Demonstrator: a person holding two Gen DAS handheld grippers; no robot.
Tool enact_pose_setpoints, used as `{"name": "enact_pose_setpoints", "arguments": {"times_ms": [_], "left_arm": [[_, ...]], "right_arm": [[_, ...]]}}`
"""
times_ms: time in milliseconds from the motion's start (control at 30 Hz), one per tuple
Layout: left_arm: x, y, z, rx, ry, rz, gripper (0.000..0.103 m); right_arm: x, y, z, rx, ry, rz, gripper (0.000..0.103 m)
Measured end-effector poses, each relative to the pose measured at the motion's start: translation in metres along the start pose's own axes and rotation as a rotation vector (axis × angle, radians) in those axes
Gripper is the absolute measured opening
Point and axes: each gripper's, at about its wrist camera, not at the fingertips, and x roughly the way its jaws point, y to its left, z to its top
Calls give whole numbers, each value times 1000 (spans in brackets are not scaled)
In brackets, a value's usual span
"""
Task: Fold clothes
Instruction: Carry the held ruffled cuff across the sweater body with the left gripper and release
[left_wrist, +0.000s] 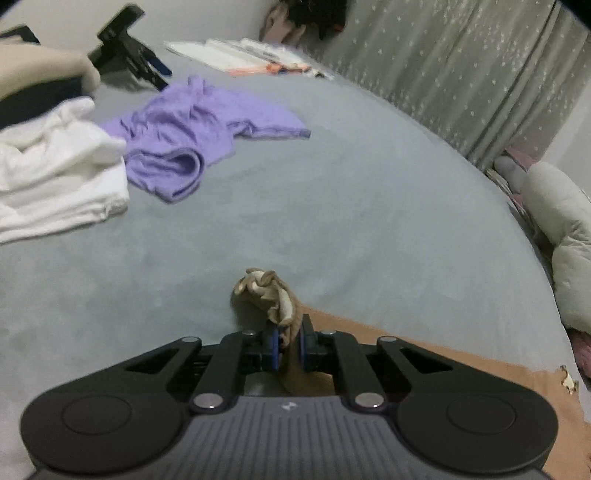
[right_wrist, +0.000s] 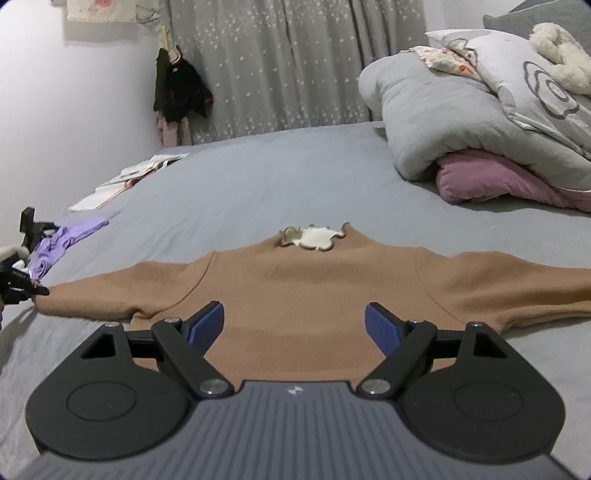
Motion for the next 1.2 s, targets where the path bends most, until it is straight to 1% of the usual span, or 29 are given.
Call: {"name": "enact_pose_setpoints", "arguments": {"times_ms": [33, 167, 233, 333, 400, 467, 500, 533, 600, 633, 700, 767, 800, 867, 967, 1000, 1033, 1133, 1200], "left_arm": [[-5, -3, 0, -8, -17, -6, 9], [-33, -20, 2, -42, -89, -86, 9], [-45, -29, 5, -51, -130, -114, 9], [-71, -52, 2, -75, -178, -190, 9], [-83, -73, -1, -50, -189, -223, 9], [-101, -126, -10, 37, -198, -278, 9], [-106, -136, -12, 51, -198, -292, 9], [-117, -169, -19, 80, -194, -352, 9], [-127, -217, -30, 131, -170, -447, 9], [-130, -234, -35, 153, -160, -472, 9], [-135, -282, -51, 225, -133, -523, 9], [-136, -311, -66, 257, -101, -563, 9], [-136, -319, -70, 264, -91, -577, 9], [-136, -347, -90, 287, -64, -623, 9], [-134, -375, -112, 329, -25, -666, 9], [-134, -379, -115, 337, -20, -672, 9], [-131, -389, -126, 369, -4, -680, 9], [-122, -407, -153, 417, 39, -679, 9], [-112, -418, -167, 433, 62, -661, 9]], "right_arm": [[-2, -2, 1, 7, -5, -5, 84], [-8, -11, 7, 46, -30, -18, 84], [-11, -18, 9, 74, -45, -29, 84], [-17, -30, 12, 116, -66, -44, 84], [-20, -37, 15, 144, -80, -55, 84], [-23, -47, 17, 177, -92, -68, 84], [-25, -52, 18, 195, -98, -74, 84], [-27, -57, 19, 214, -107, -78, 84], [-33, -66, 21, 249, -125, -82, 84], [-36, -70, 22, 263, -134, -81, 84], [-42, -80, 23, 292, -150, -79, 84], [-47, -88, 24, 320, -164, -79, 84], [-49, -92, 24, 333, -170, -80, 84], [-53, -100, 25, 360, -183, -82, 84], [-58, -117, 28, 417, -202, -78, 84], [-59, -121, 28, 431, -204, -76, 84], [-60, -124, 28, 443, -208, -75, 84], [-63, -131, 28, 470, -216, -75, 84], [-64, -134, 27, 477, -219, -78, 84]]}}
